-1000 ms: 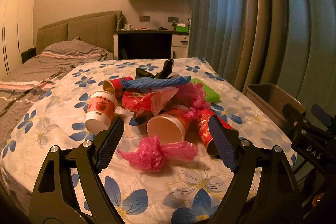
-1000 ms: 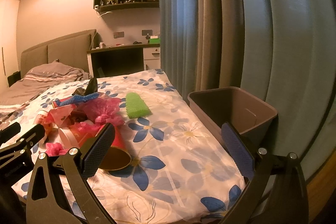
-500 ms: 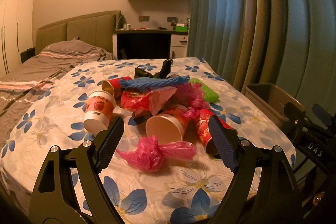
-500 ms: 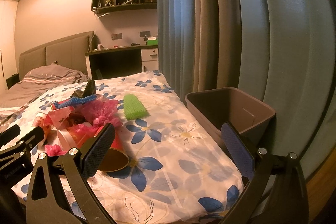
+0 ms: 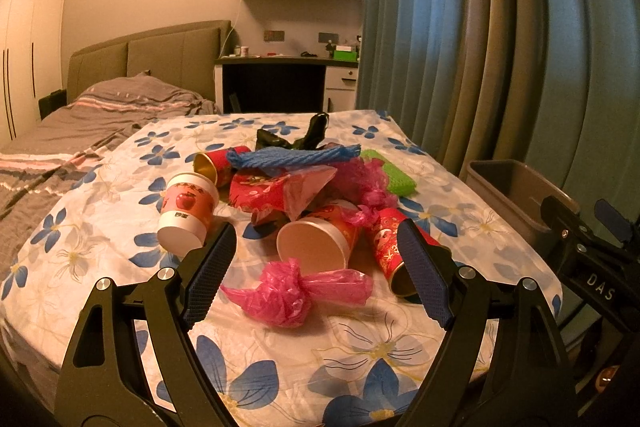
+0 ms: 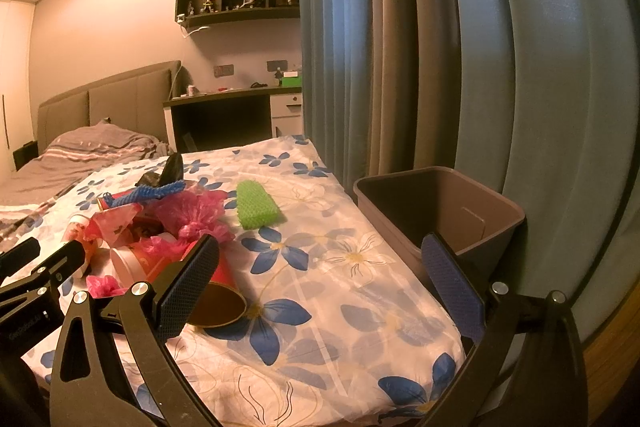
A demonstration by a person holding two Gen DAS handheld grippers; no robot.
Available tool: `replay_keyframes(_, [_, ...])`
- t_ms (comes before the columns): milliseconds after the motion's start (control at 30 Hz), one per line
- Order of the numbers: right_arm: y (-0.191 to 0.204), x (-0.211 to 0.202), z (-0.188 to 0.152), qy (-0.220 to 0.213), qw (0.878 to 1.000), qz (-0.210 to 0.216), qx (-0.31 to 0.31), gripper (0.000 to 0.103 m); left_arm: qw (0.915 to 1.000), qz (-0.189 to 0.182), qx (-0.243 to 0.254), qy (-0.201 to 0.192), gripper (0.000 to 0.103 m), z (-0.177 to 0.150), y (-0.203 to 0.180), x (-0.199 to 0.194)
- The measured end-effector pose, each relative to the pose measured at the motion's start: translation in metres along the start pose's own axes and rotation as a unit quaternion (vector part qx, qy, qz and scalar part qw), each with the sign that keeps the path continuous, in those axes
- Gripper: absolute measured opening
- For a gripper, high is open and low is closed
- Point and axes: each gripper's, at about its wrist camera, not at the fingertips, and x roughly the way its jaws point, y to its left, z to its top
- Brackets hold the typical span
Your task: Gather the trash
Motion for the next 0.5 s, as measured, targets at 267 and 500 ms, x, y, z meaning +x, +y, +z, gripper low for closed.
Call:
replay_keyframes(267, [0.0001, -0.0002, -0.0002, 0.000, 1.000, 0.000, 0.000, 0.098, 1.0000, 0.000, -0.001, 0.000, 0.081, 0.0000, 0.0002, -0.0001])
replay_keyframes(500, [-0.0001, 0.0005, 0.0005, -0.002, 1.000, 0.001, 0.001, 0.098, 1.0000, -0.001, -0.001, 0.000, 0.081, -0.0001, 0.0003, -0.0001])
